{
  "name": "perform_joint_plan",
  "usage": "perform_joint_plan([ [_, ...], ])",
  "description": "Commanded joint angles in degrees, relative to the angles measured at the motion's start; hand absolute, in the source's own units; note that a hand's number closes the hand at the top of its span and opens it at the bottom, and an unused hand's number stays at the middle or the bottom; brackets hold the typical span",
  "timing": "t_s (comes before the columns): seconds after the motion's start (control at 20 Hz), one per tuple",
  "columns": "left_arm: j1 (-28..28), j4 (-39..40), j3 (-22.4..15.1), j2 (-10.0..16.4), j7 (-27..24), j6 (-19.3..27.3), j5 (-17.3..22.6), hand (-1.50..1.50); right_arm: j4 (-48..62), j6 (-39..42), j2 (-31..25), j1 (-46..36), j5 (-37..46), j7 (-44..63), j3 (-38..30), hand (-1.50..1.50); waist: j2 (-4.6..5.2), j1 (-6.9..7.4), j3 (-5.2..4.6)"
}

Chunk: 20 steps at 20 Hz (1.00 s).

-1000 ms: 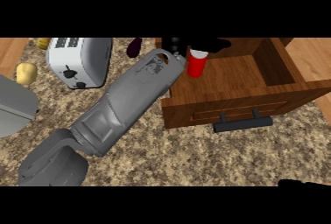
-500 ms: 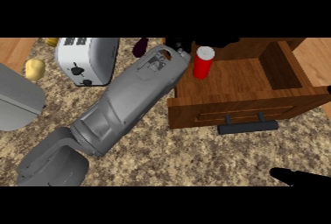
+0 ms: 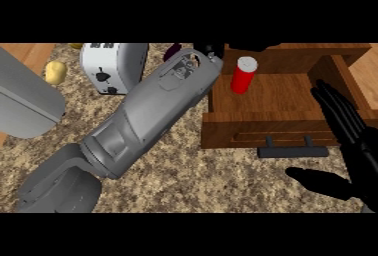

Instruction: Pick up the can, place it into the drawer and close the drawer

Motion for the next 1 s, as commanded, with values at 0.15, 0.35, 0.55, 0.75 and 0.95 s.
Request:
perform_joint_plan([
  [0.15,-0.8,-2.0,1.5,2.0,3.1,-0.4,-1.2,-1.5,13.2,-6.2,0.2,-4.2,14.2,-0.2,4.5,-1.5,-0.48,1.68,0.0],
  [0.35,2.0,-5.4,1.6,5.3,4.7,-1.0,-2.9,-1.5,22.7,-16.0,4.5,-4.6,16.2,-3.7,4.6,-1.5,-0.57,1.9,0.03],
  [0.55,4.5,-12.3,-0.8,10.3,10.2,-2.8,-4.6,-1.5,32.2,-19.6,6.3,-10.5,16.8,-2.9,1.7,-1.5,-0.87,3.45,0.02],
  [0.75,8.0,-19.3,-0.6,14.1,12.8,-2.2,-5.4,-1.5,40.2,-23.0,4.8,-12.7,17.3,-6.1,-0.6,-1.5,-0.94,3.75,0.02],
  [0.95,9.1,-22.6,-1.6,17.2,15.2,-2.1,-7.0,-1.5,47.6,-27.5,6.2,-15.0,19.7,-6.8,-1.0,-1.5,-0.79,3.98,0.04],
])
